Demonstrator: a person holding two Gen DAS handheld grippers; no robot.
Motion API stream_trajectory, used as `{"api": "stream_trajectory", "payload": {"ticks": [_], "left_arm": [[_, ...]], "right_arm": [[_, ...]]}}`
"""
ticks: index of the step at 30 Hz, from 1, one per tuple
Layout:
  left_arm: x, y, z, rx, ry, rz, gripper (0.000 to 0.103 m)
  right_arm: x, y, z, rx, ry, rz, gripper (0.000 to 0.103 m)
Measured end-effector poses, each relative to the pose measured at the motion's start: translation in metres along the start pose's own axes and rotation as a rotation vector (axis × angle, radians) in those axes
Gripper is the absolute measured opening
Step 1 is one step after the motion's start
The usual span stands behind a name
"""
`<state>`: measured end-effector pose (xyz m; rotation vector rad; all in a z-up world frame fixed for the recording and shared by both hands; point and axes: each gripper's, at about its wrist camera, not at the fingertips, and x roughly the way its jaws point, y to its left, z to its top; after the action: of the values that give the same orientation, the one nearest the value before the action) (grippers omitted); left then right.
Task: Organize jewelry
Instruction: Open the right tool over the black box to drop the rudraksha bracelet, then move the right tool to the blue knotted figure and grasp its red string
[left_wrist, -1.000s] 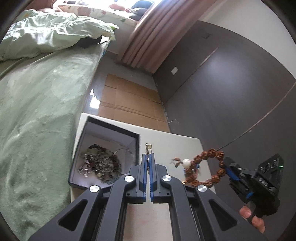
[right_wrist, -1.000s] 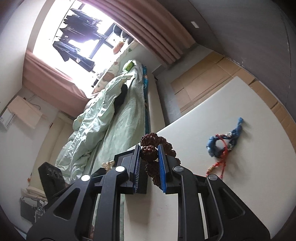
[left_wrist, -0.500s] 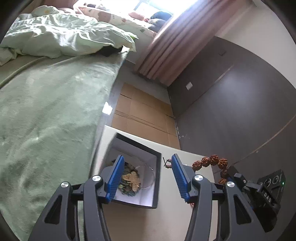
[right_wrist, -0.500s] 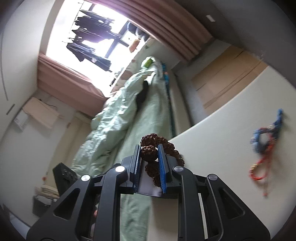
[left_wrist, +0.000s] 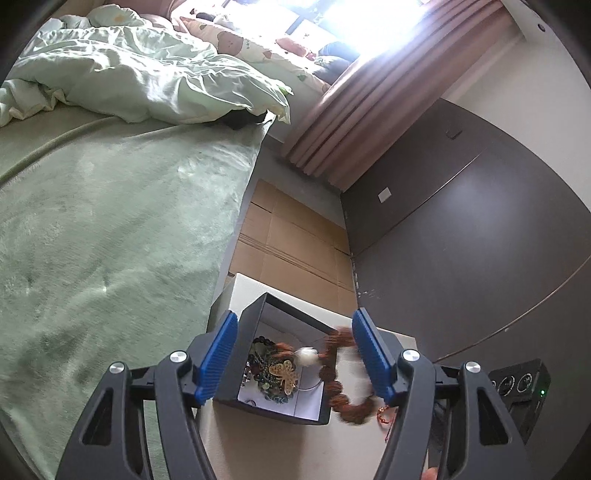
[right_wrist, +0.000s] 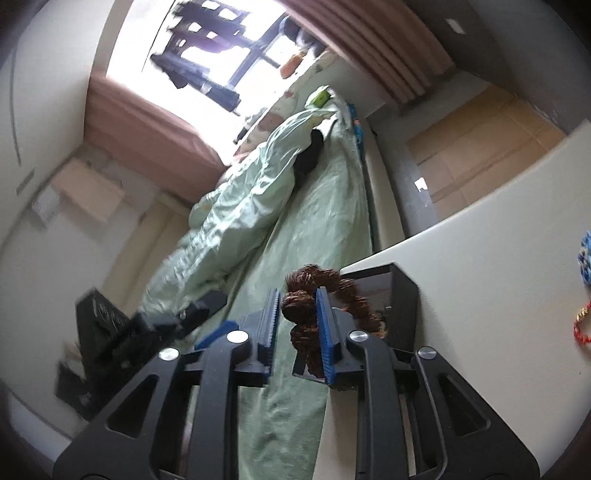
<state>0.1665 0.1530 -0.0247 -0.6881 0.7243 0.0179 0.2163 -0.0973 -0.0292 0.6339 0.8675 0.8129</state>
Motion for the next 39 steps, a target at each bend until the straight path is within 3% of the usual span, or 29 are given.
{"api": "stream_trajectory", "payload": {"ticks": [1,2,17,20,27,39], "left_arm": [[0.0,0.0,0.0,-0.001,0.001,-0.003,0.062],[0.0,0.001,0.001,-0.003,0.002,-0.006,0.062],[0.003,-0.008,-0.009,0.013,0.029,-0.008,0.062],[0.006,-0.019,-0.016,0.034,0.041,-0.011,0.067],[0.018,-0.049,-0.037,0.104,0.079,-0.027,0.067],[0.049,-0.095,-0.077,0.223,0.155,-0.031,0.068]], "right_arm": [[0.003,0.003,-0.002,-0.013,0.014,0.002,0.065],[0.004,0.008,-0.005,-0.034,0.007,-0.005,0.071],[-0.04,-0.025,0.006,0.018,-0.064,-0.128,0.071],[-0.058,-0.038,0.011,0.045,-0.082,-0.172,0.071],[-0.099,-0.07,0.019,0.117,-0.111,-0.267,0.071],[-0.141,-0.123,0.018,0.235,-0.084,-0.395,0.071]]}}
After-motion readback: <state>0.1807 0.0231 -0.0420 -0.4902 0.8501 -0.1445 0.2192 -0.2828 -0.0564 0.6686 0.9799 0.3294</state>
